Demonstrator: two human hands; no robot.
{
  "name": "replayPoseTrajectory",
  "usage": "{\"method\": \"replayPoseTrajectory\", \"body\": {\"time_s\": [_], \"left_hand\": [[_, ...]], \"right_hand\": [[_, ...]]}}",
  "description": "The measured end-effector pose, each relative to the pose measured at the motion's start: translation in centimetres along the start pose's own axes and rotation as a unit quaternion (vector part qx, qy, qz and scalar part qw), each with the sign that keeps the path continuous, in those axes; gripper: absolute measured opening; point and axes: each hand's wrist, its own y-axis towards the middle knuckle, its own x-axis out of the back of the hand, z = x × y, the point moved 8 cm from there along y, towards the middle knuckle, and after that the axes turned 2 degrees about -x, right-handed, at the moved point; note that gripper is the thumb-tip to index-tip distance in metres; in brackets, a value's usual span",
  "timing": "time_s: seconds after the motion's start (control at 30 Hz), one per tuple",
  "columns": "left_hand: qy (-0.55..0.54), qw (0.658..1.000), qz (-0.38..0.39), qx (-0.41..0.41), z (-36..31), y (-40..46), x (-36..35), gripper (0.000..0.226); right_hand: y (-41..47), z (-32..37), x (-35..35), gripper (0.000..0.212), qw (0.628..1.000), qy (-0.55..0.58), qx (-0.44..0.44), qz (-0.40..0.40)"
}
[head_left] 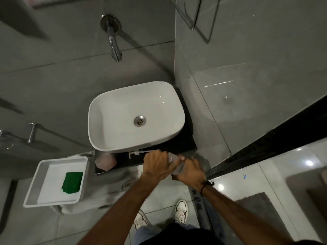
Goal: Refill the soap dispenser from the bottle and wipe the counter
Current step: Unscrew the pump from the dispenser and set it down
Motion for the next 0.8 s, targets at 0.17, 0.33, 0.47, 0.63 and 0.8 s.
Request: {"method": "replayPoseTrajectory", "body": {"time_s": [0.17, 0.33, 0.47, 0.63, 0.8], "left_hand": [[-0.099, 0.994, 0.019, 0.032, 1.7, -2.0, -0.1, 0.064], [-0.057, 0.998, 0.028, -0.018, 0.9, -1.9, -0.3, 0.061], [-0.06, 0.998, 0.019, 0.011, 1.2, -1.9, 0.1, 0.061], [-0.109, 0.981, 0.086, -0.136, -1.4, -1.7, -2.2, 0.039], [-0.054, 0.995, 0.08, 0.03, -1.1, -0.1, -1.8, 0.047]], "right_hand": [[-0.1, -0.3, -0.4, 0.065, 1.0, 0.011, -0.005, 0.002], [-0.1, -0.9, -1.8, 0.074, 1.0, 0.006, -0.015, -0.002], [0.2, -1.5, -2.5, 0.076, 1.0, -0.005, -0.019, -0.002], [0.4, -2.9, -2.7, 0.09, 1.0, -0.001, -0.028, -0.01], [0.6, -3.0, -2.4, 0.085, 1.0, 0.0, -0.03, -0.007]]}}
